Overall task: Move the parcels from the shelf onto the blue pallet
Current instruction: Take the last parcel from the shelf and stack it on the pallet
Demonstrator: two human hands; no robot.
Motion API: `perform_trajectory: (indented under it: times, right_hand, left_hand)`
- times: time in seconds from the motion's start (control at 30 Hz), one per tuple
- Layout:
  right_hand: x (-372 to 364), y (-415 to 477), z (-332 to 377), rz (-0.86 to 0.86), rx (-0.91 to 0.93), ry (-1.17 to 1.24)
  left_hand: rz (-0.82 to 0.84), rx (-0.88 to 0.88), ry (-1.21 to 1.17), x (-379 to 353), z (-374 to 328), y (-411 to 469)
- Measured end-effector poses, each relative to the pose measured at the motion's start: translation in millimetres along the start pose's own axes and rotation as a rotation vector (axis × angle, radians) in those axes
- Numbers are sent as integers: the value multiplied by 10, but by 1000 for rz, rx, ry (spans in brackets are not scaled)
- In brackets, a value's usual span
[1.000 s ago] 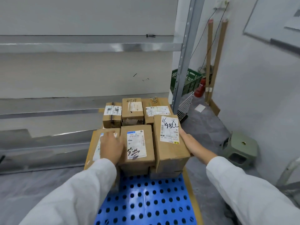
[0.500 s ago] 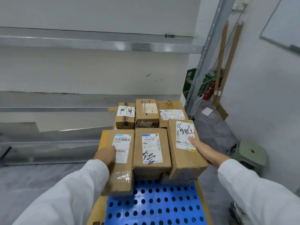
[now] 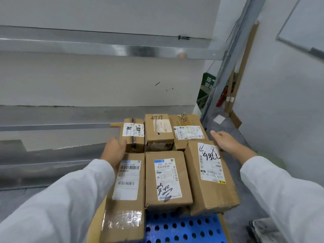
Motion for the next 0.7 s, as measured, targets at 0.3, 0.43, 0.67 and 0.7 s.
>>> perform_trajectory:
  times: [0.3, 0.43, 0.67, 0.7]
  right_hand:
    - [-203, 712, 68, 308, -89, -83]
    - [-270, 818, 98, 401, -160, -6]
    - [-271, 779, 209, 479, -129, -63]
    - [-279, 776, 208, 486, -121, -71]
  left_hand:
    - [67, 67, 4, -313, -114, 421]
    - [44, 67, 20, -356, -157, 443]
    - [15, 109, 43, -260, -30, 457]
    - [25, 106, 34, -275, 5, 476]
Point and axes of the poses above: each hand's wrist, its own y-axis towards the middle knuckle, its own x-axis out of the back of the hand, z = x × y, the point moved 2 cm from there along y, towards the middle knuckle, and after that the axes turned 1 degree about -z, right-handed, at the moved point
